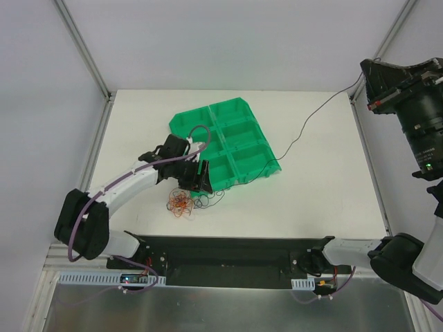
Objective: Untangle the cables
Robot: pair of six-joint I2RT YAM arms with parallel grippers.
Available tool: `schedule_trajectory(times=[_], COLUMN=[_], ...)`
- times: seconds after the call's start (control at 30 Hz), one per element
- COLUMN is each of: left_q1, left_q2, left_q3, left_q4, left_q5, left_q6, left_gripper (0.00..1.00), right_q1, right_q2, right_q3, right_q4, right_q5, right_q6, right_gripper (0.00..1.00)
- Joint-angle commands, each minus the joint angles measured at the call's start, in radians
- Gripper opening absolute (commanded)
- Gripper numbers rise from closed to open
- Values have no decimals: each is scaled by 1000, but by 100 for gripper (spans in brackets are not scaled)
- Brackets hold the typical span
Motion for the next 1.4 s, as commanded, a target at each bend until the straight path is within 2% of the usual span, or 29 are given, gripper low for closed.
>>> schedule_trajectory(times=[0.0,0.1,0.3,0.47,0.63,0.77,1.0,1.13,1.23,1.3,1.37], left_q1=[-17,-58,-81,-78,-58,-15,57,147,212,226,227], left_q2=[82,111,179,189,140,131,64,33,1,-21,-45], left_q3=[54,53,30,10,-22,-36,-84,-94,-87,-64,-30], left_q4=[-69,-94,-152,-215,-244,-258,-266,-267,-266,-266,-266], left_q5=[-77,-152,-331,-501,-595,-598,-597,-586,-560,-537,-471], left_q6=[-96,-100,-130,-114,-137,-133,-108,-71,-39,-10,11], left_gripper=[62,63,53,51,50,50,49,49,47,48,52], right_q1=[-5,-3,-2,7,94,183,234,236,234,236,236], right_q2=[-27,-44,-82,-108,-117,-139,-133,-136,-139,-150,-159], right_q3=[6,6,39,38,36,-7,-39,-166,-336,-462,-563], right_q4=[48,57,119,183,307,506,744,754,752,682,566], right_q5=[59,72,138,261,433,546,646,666,709,718,720], right_q6=[-32,-49,-90,-212,-441,-685,-1022,-1040,-1034,-951,-794], right_gripper=[0,0,0,0,0,0,0,0,0,0,0])
